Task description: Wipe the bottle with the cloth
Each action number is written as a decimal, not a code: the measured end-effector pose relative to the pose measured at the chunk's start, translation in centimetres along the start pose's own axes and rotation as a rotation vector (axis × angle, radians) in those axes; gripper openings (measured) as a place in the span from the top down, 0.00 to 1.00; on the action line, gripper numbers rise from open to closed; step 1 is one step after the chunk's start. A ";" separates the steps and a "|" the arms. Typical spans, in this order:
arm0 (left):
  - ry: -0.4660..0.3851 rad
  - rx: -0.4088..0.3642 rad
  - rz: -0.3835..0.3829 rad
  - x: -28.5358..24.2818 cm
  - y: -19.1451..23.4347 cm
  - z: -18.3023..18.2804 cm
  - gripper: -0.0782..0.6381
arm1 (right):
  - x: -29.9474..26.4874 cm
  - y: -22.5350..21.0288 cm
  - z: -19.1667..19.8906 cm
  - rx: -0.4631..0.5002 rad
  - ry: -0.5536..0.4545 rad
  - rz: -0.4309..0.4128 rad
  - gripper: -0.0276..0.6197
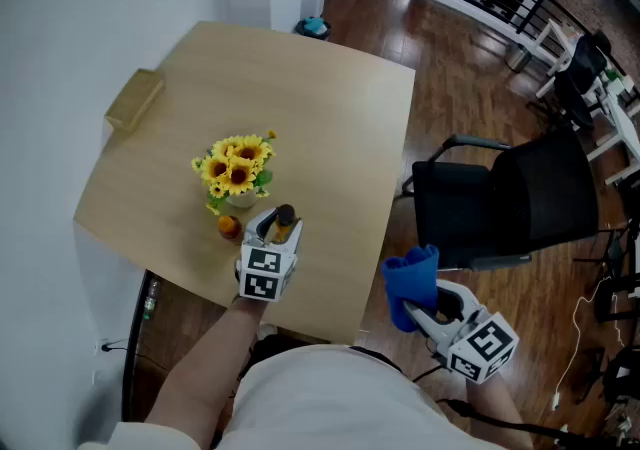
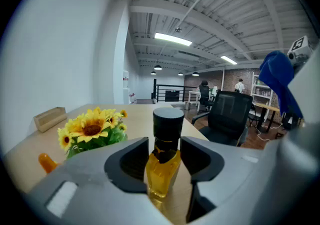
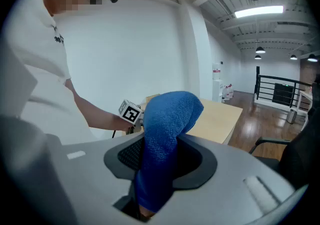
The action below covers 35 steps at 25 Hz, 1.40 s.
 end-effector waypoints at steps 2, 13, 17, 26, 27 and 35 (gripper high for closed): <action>-0.021 -0.034 -0.002 0.2 0.0 -0.4 0.66 | -0.4 0.2 -0.3 -0.005 0.006 0.006 0.72; -0.067 -0.121 0.066 2.3 -0.2 -1.8 0.69 | -4.3 1.9 -5.7 0.081 -0.023 0.023 0.72; -0.085 -0.151 0.091 4.3 -1.1 -2.4 0.68 | -6.6 3.6 -9.4 0.179 -0.032 -0.007 0.72; -0.083 -0.218 0.116 7.7 -4.3 -1.4 0.69 | -12.5 8.8 -14.0 0.393 0.023 -0.103 0.72; -0.084 -0.228 0.117 8.2 -4.6 -1.2 0.68 | -12.9 9.1 -13.8 0.400 0.035 -0.107 0.72; -0.097 -0.228 0.099 11.4 -5.0 -1.0 0.68 | -11.2 6.2 -12.5 0.319 0.001 -0.118 0.72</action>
Point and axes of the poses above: the fingertips, and each gripper's own axes: x backward along the fingers, y to its left, z out of its underside, the point moved 4 cm from there along x, backward along the fingers, and after that the axes turned 13 degrees about y, right-handed, at the moved point
